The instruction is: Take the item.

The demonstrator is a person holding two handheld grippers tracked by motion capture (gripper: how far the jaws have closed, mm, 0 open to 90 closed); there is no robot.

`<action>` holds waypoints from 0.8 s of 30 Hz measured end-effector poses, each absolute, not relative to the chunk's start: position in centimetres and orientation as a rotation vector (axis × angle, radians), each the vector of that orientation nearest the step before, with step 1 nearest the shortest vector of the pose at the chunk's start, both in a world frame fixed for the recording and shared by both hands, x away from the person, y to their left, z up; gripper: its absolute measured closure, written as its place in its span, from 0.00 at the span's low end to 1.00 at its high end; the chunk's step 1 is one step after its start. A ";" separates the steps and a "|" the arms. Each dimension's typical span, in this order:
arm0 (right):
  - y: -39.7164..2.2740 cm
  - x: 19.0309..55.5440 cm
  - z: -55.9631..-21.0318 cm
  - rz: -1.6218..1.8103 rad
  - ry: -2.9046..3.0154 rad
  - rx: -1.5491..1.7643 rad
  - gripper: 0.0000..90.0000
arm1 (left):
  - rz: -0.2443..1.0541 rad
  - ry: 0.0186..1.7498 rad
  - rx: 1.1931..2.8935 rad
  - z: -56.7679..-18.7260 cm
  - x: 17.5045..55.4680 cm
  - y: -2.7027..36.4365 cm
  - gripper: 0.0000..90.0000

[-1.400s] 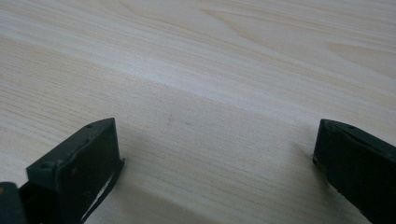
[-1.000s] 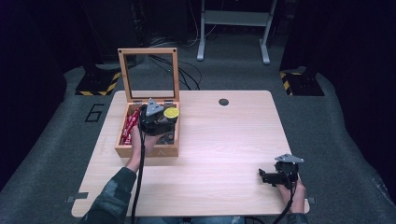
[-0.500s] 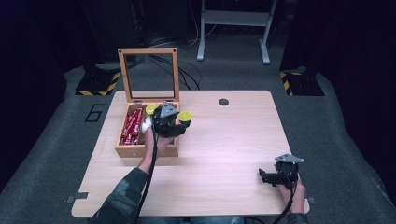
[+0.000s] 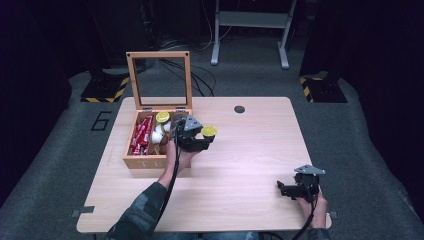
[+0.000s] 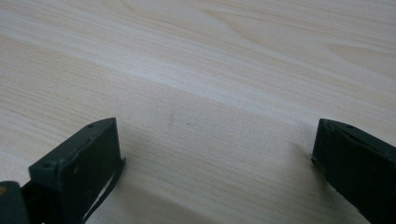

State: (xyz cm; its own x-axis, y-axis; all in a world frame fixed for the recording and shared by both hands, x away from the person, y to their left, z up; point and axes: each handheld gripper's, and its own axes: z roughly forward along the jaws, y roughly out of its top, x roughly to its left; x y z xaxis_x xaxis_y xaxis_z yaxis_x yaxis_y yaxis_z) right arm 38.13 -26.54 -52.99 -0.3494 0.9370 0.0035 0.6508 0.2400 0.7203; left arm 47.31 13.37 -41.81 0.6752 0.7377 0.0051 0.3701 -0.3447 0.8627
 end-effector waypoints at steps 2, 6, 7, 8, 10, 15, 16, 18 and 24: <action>-26.5 38.1 -53.0 0.892 2.084 1.454 0.00 | 0.487 0.857 1.962 -42.1 47.3 13.1 0.45; -26.5 38.1 -53.0 0.894 2.085 1.453 0.01 | 0.471 0.850 1.962 -42.6 47.3 12.3 0.45; -26.5 38.1 -53.0 0.893 2.086 1.452 0.01 | 0.469 0.852 1.965 -42.8 47.3 12.2 0.45; -26.5 38.1 -53.0 0.893 2.086 1.452 0.01 | 0.464 0.855 1.965 -43.0 47.3 12.0 0.45; -26.5 38.1 -53.0 0.893 2.085 1.452 0.01 | 0.462 0.856 1.967 -43.3 47.3 11.7 0.45; -26.5 38.1 -53.0 0.893 2.086 1.453 0.01 | 0.461 0.860 1.968 -44.1 47.3 11.3 0.45; -26.5 38.1 -53.0 0.893 2.085 1.454 0.01 | 0.456 0.861 1.962 -44.4 47.3 11.1 0.45; -26.5 38.1 -53.0 0.893 2.085 1.454 0.01 | 0.443 0.867 1.969 -44.8 47.3 10.9 0.45; -26.5 38.1 -53.0 0.892 2.085 1.453 0.00 | 0.434 0.869 1.967 -46.1 47.1 9.8 0.45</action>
State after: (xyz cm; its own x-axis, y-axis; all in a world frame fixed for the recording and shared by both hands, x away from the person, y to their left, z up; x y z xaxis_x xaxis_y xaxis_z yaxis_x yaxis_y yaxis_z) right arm 38.13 -26.52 -53.00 -0.3478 0.9375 0.0039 0.6502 0.2383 0.7214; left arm 47.14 9.76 -46.08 0.6897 0.7229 -0.0409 0.4017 -0.3351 0.8523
